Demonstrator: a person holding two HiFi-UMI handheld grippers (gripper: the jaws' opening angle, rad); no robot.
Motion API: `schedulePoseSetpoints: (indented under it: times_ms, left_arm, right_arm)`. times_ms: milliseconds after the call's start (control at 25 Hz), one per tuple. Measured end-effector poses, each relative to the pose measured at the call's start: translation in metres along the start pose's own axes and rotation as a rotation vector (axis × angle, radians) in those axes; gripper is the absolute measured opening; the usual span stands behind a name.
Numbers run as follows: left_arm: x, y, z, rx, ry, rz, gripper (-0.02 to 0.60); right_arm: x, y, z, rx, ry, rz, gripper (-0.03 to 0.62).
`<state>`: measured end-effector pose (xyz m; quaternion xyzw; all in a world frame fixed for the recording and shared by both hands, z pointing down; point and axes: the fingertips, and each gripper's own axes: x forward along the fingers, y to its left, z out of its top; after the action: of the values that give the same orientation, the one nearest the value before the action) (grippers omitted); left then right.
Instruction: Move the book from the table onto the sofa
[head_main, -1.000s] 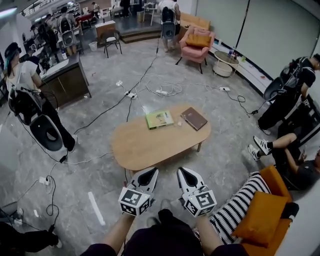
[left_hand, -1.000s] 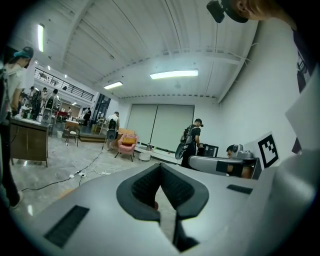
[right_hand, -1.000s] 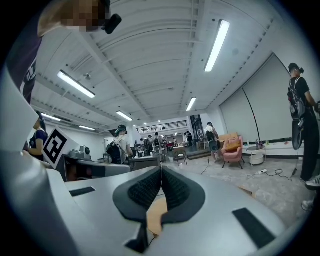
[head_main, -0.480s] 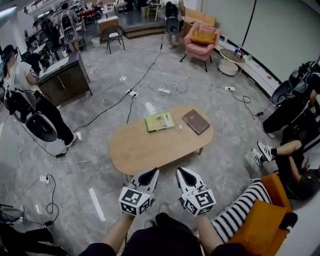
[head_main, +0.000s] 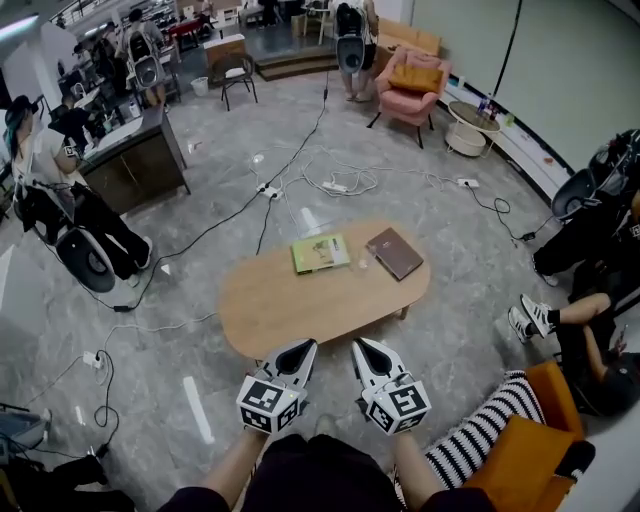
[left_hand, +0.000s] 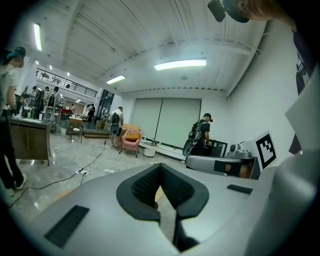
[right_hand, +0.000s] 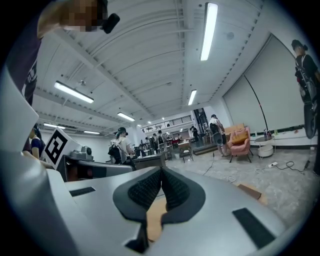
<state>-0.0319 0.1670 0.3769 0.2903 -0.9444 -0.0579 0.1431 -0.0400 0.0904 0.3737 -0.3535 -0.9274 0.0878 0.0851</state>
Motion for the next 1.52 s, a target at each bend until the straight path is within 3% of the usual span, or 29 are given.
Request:
schedulePoseSetpoints:
  times_ms: [680, 1520]
  left_arm:
    - [0.050, 0.066, 0.007, -0.008, 0.008, 0.025, 0.014]
    - [0.154, 0.210, 0.030, -0.054, 0.044, 0.001, 0.014]
  right_arm:
    - [0.072, -0.037, -0.009, 0.020, 0.023, 0.010, 0.025]
    - [0.231, -0.107, -0.008, 0.060, 0.070, -0.030, 0.025]
